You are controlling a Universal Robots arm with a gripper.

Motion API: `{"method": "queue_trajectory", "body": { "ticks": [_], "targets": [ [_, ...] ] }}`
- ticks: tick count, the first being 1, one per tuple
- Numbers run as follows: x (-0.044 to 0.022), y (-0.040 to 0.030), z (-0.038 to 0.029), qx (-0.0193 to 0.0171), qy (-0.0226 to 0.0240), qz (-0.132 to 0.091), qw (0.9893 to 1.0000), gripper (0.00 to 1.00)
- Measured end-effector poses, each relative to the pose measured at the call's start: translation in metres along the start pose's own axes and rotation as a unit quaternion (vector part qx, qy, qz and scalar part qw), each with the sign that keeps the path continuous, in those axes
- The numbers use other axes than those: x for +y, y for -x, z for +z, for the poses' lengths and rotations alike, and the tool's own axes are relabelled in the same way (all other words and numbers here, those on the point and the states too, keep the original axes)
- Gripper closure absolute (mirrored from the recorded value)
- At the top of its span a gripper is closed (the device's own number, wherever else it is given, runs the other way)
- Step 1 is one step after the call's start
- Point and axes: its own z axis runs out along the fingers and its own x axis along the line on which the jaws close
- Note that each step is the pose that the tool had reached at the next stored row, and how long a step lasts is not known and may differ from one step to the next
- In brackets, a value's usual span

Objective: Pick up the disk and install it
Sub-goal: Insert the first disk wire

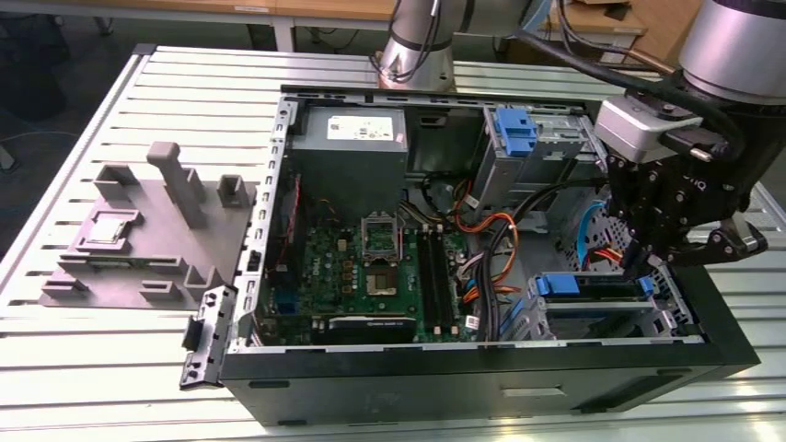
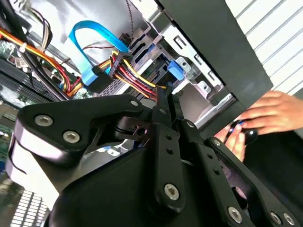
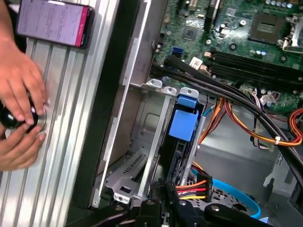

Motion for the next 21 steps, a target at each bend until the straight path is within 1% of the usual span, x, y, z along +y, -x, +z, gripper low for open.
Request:
{"method": "queue_trajectory", "body": {
  "ticks": [2,5,6,7,8,9,11,12,15,16,19,21],
  "targets": [
    [0.0001,0.0002,0.0011,0.0011,0.0035,0.018,0.9998,0.84],
    [0.0002,0.0005,0.0026,0.0025,0.0086,0.044,0.999,0.84],
    [0.0002,0.0006,0.003,0.0026,0.0097,0.049,0.9987,0.84],
    [0.0003,0.0006,0.0032,0.0015,0.0103,0.054,0.9985,0.84],
    [0.0003,0.0006,0.0035,-0.0027,0.0101,0.057,0.9983,0.84],
    [0.0002,0.0007,0.0035,-0.0104,0.009,0.06,0.9981,0.84],
    [0.0003,0.0007,0.0036,-0.028,0.0061,0.062,0.9976,0.84],
    [0.0003,0.0003,0.0036,-0.0334,0.0052,0.064,0.9974,0.84],
    [0.0008,-0.0018,0.0047,-0.0335,0.006,0.069,0.997,0.84],
    [0.0008,-0.0018,0.0051,-0.0333,0.0068,0.074,0.9967,0.84],
    [0.0009,-0.0016,0.0069,-0.0324,0.0097,0.093,0.9951,0.84],
    [0.0004,-0.0015,0.0081,-0.032,0.011,0.101,0.9943,0.84]
  ]
}}
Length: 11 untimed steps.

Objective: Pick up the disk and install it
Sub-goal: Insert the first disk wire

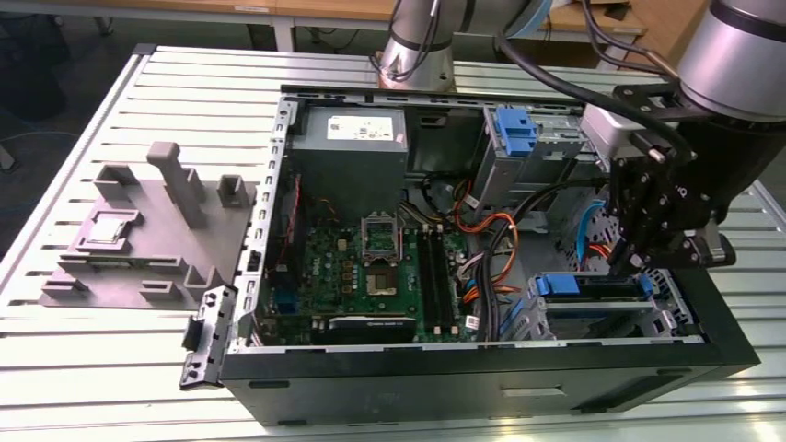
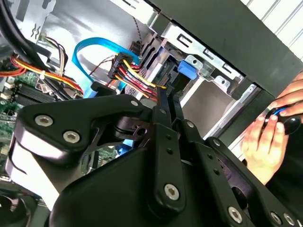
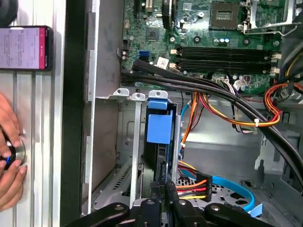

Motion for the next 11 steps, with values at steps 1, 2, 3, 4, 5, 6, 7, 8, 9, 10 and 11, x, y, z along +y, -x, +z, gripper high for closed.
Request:
{"method": "queue_trajectory", "body": {
  "ticks": [1,2,3,4,5,6,7,8,9,10,11],
  "targets": [
    [-0.0008,0.0,0.0006,0.0002,0.0003,0.003,1.0,0.84],
    [-0.0017,0.0,0.0012,0.0004,0.0006,0.005,1.0,0.84],
    [-0.0024,0.0001,0.0017,0.0005,0.0009,0.007,1.0,0.84],
    [-0.0026,0.0001,0.0021,0.0007,0.001,0.009,1.0,0.84],
    [-0.0026,0.0001,0.0022,0.0008,0.0012,0.01,0.9999,0.84],
    [-0.0025,0.0001,0.0025,0.0009,0.0012,0.011,0.9999,0.84],
    [-0.0025,0.0002,0.0028,0.0009,0.0013,0.012,0.9999,0.84],
    [-0.0025,0.0002,0.0031,0.001,0.0015,0.014,0.9999,0.84],
    [-0.0025,0.0003,0.0035,0.0011,0.0019,0.017,0.9999,0.84],
    [-0.0025,0.0004,0.0039,0.0014,0.0023,0.021,0.9998,0.84],
    [-0.0024,0.0004,0.0044,0.0017,0.0029,0.026,0.9997,0.84]
  ]
}}
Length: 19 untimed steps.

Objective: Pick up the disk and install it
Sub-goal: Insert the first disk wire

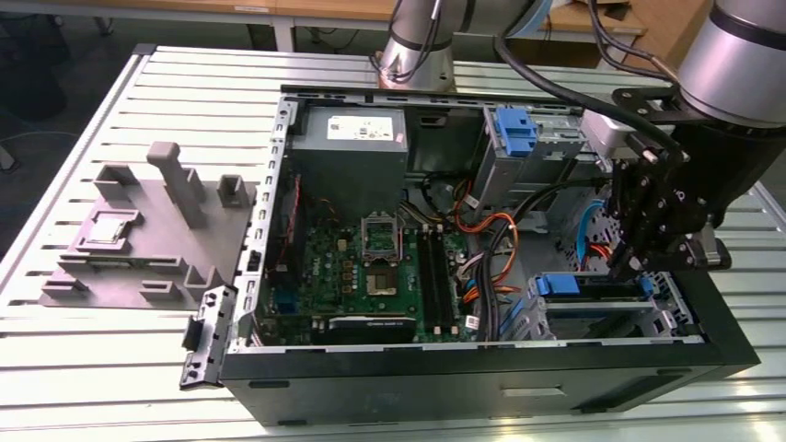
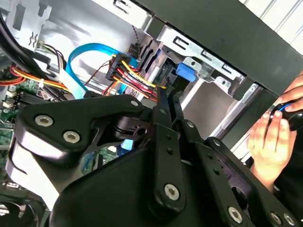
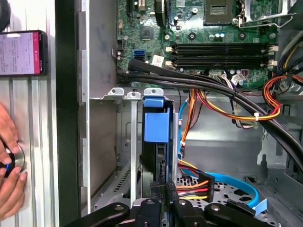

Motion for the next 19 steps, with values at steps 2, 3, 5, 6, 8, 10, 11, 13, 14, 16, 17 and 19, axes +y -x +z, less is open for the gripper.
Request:
{"method": "queue_trajectory", "body": {
  "ticks": [2,3,5,6,8,10,11,13,14,16,17,19],
  "targets": [
    [0.0001,0.0002,0.0009,0.0004,0.0007,0.006,1.0,0.84],
    [0.0,0.0002,0.001,0.0005,0.0008,0.007,1.0,0.84],
    [0.0,0.0002,0.0012,0.0004,0.0007,0.007,1.0,0.84],
    [0.0,0.0003,0.0014,-0.0002,0.0003,0.007,1.0,0.84],
    [0.0,0.0003,0.0015,-0.0016,-0.0011,0.007,1.0,0.84],
    [0.0,0.0003,0.0016,-0.0033,-0.0028,0.008,1.0,0.84],
    [0.0001,0.0002,0.0016,-0.0038,-0.0035,0.008,1.0,0.84],
    [0.0002,-0.0001,0.0017,-0.0048,-0.0063,0.008,0.9999,0.84],
    [0.0003,-0.0001,0.0018,-0.0053,-0.0082,0.008,0.9999,0.84],
    [0.0007,-0.0002,0.0018,-0.0056,-0.0108,0.009,0.9999,0.84],
    [0.001,-0.0002,0.0019,-0.0058,-0.0114,0.009,0.9999,0.84],
    [0.0024,-0.0002,0.002,-0.0062,-0.0118,0.01,0.9999,0.84]
  ]
}}
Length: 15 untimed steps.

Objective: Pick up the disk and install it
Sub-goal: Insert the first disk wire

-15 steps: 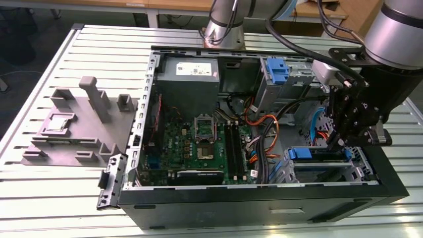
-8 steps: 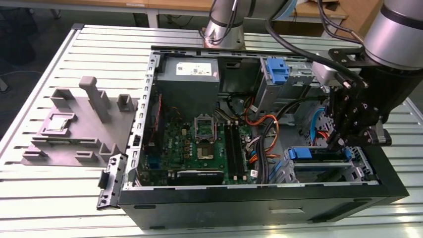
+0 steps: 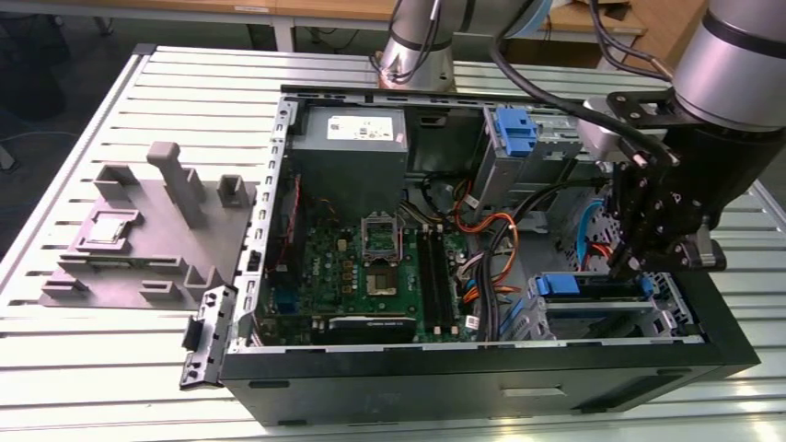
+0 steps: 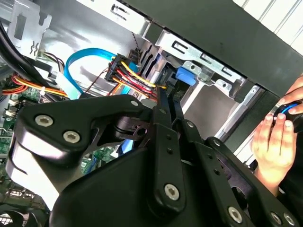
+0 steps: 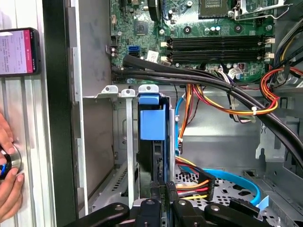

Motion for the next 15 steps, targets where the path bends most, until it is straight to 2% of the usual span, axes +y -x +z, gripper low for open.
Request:
{"method": "queue_trajectory", "body": {
  "ticks": [5,9,15],
  "targets": [
    [0.0016,0.0,0.0009,-0.0059,-0.0001,0.001,1.0,0.84],
    [0.0017,-0.0008,0.0017,-0.0077,-0.0001,0.001,1.0,0.84],
    [0.0016,-0.0017,0.0021,-0.0081,0.0,0.001,1.0,0.84]
  ]
}}
